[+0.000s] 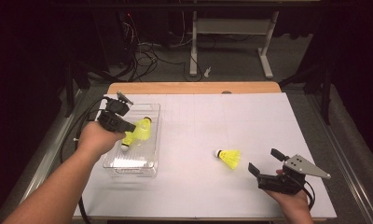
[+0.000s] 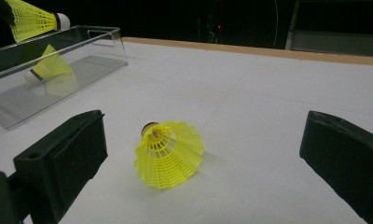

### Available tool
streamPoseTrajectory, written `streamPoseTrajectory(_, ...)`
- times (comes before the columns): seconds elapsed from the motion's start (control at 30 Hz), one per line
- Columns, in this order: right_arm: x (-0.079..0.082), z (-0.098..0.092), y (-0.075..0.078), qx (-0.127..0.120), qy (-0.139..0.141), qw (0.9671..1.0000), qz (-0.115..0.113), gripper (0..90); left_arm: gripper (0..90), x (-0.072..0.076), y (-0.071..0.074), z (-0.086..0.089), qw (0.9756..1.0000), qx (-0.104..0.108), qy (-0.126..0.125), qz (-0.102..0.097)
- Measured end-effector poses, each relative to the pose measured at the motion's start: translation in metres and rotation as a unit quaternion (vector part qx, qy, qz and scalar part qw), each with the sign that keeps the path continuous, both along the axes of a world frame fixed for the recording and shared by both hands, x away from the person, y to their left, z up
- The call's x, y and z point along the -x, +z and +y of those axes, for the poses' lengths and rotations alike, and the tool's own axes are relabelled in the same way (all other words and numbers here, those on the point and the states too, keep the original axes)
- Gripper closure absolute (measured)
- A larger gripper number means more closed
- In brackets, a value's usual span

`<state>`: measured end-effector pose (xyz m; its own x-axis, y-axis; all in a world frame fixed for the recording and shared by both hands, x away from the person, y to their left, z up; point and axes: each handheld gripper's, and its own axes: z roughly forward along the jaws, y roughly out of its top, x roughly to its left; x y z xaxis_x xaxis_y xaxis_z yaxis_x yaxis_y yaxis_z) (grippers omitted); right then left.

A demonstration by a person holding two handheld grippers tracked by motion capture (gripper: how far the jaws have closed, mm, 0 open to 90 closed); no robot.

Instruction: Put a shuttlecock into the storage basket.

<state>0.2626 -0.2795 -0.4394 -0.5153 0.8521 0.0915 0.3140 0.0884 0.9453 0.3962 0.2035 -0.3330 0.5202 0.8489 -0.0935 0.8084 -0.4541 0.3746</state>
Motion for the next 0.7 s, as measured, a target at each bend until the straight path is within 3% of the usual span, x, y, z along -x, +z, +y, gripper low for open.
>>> streamPoseTrajectory(0.7, 0.0, -0.001, 0.0, -0.001, 0.002, 1.0, -0.001, 1.1, 90.0, -0.013, -0.011, -0.009, 0.9998, -0.013, 0.01, 0.009)
